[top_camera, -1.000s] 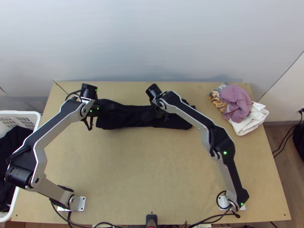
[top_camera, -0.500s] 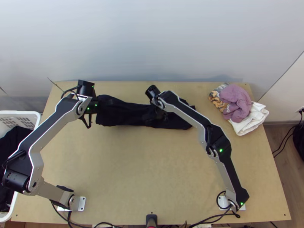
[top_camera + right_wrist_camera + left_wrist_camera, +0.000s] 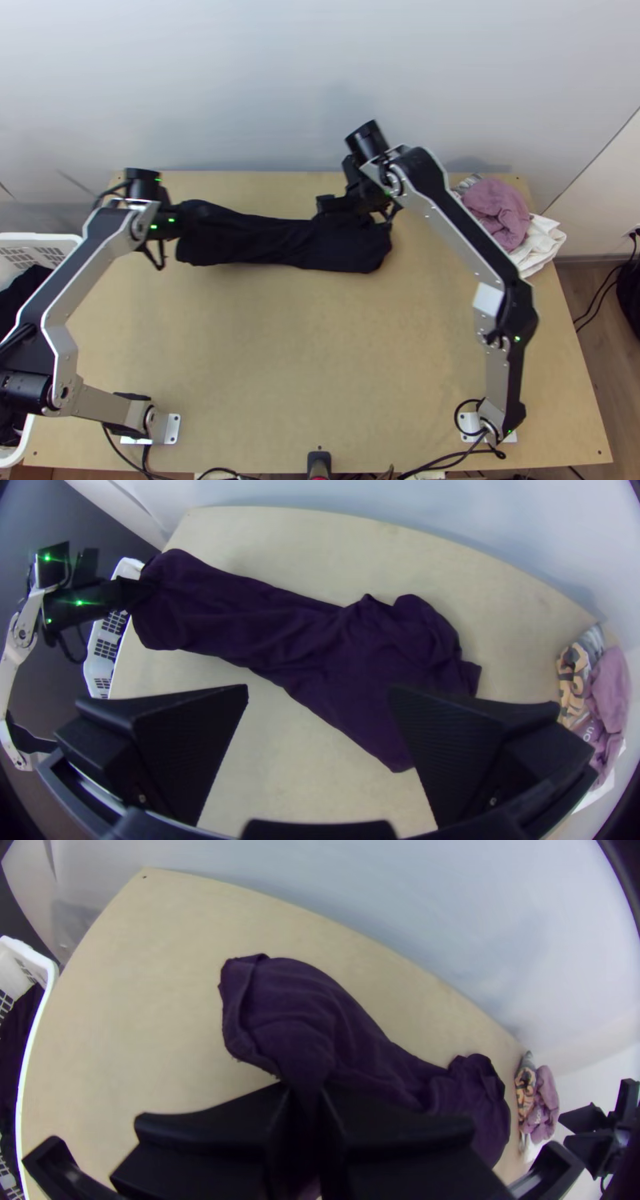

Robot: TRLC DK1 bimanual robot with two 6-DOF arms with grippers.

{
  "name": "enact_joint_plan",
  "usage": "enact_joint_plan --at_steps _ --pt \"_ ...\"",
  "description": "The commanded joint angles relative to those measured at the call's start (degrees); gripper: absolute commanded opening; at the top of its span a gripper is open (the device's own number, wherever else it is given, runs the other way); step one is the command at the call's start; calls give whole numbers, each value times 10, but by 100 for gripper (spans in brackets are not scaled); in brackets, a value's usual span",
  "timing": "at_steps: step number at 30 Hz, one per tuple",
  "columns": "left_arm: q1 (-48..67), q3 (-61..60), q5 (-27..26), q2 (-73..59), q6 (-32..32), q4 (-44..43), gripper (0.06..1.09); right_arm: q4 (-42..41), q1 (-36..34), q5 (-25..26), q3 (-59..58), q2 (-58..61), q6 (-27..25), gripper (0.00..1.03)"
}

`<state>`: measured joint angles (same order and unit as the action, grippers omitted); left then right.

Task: Fold the t-shirt

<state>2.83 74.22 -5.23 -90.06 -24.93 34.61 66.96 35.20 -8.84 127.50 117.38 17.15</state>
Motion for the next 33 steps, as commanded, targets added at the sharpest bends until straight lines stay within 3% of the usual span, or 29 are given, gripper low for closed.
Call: enact_joint_plan --at_steps 1,5,9,21,33 --pt "-101 -12 -44 18 49 0 10 9 -36 -4 -29 -91 4 98" --pt "-136 5 -77 23 67 6 10 9 -52 9 -69 -131 4 98" --pt "-101 44 -108 26 70 42 10 9 -64 19 -109 -155 4 98" --pt "160 188 -98 -90 13 41 10 -1 -75 47 -163 -171 3 98" --pt "282 414 -90 -273 -9 68 10 -12 -97 68 -195 -170 6 98"
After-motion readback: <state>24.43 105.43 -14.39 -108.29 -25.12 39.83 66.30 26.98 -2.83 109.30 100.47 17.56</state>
